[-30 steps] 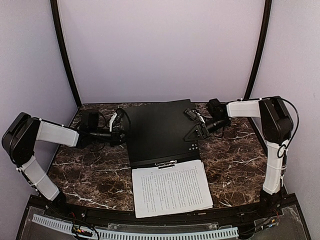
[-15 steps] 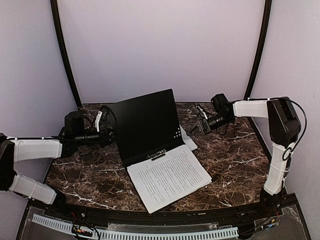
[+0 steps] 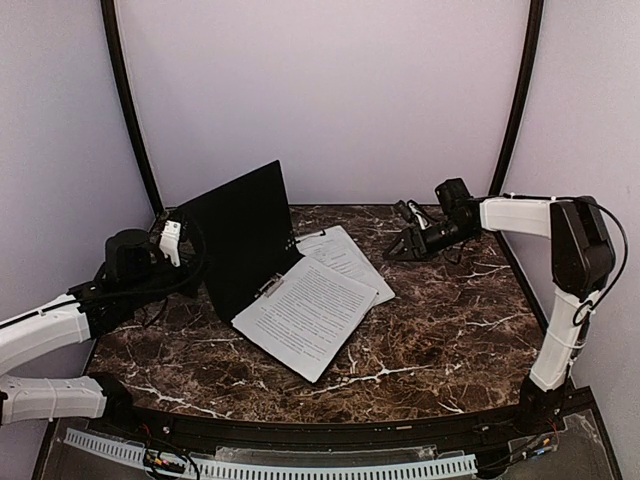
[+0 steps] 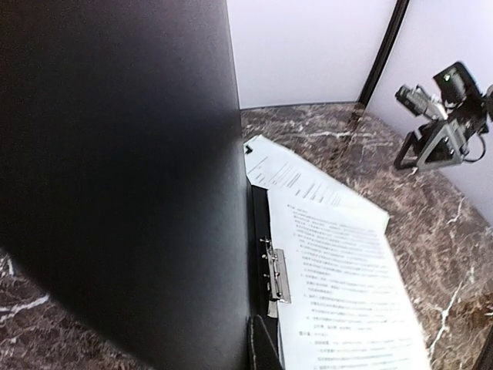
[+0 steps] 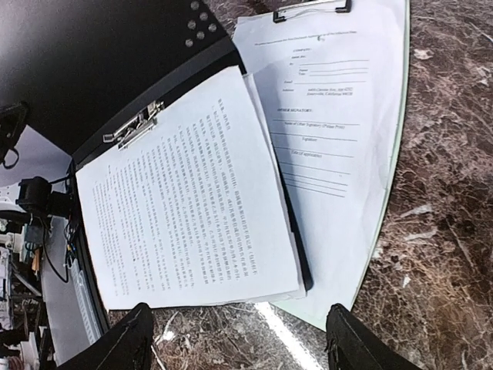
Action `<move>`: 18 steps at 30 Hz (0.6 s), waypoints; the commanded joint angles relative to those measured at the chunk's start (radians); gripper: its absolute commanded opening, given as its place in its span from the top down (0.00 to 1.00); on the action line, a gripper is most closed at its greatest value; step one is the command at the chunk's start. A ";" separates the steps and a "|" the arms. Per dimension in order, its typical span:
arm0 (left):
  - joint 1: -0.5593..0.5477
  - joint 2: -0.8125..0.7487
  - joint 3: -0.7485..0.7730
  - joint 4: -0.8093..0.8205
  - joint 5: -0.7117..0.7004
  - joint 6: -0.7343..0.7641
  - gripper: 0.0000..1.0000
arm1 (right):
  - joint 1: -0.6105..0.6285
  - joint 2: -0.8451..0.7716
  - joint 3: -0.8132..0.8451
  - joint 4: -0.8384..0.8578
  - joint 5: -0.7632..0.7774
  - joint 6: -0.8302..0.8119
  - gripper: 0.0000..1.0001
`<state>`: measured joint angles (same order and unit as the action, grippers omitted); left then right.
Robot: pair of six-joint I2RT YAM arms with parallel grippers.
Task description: Put the files into the folder
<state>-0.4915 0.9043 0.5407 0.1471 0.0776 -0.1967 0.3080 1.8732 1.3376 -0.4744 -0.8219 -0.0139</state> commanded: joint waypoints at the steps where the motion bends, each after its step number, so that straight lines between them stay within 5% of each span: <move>1: -0.135 -0.051 0.019 -0.171 -0.337 0.074 0.99 | -0.012 -0.021 -0.014 0.042 0.030 0.049 0.25; 12: -0.530 0.100 0.057 -0.318 -0.795 0.189 0.96 | -0.012 -0.015 -0.066 0.071 0.022 0.060 0.26; 18: -0.681 0.262 0.089 -0.330 -0.825 0.241 0.75 | -0.012 -0.002 -0.066 0.053 0.031 0.052 0.26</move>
<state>-1.1004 1.1000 0.5957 -0.1158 -0.6720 0.0006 0.2955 1.8717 1.2774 -0.4263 -0.8059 0.0399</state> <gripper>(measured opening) 0.194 0.737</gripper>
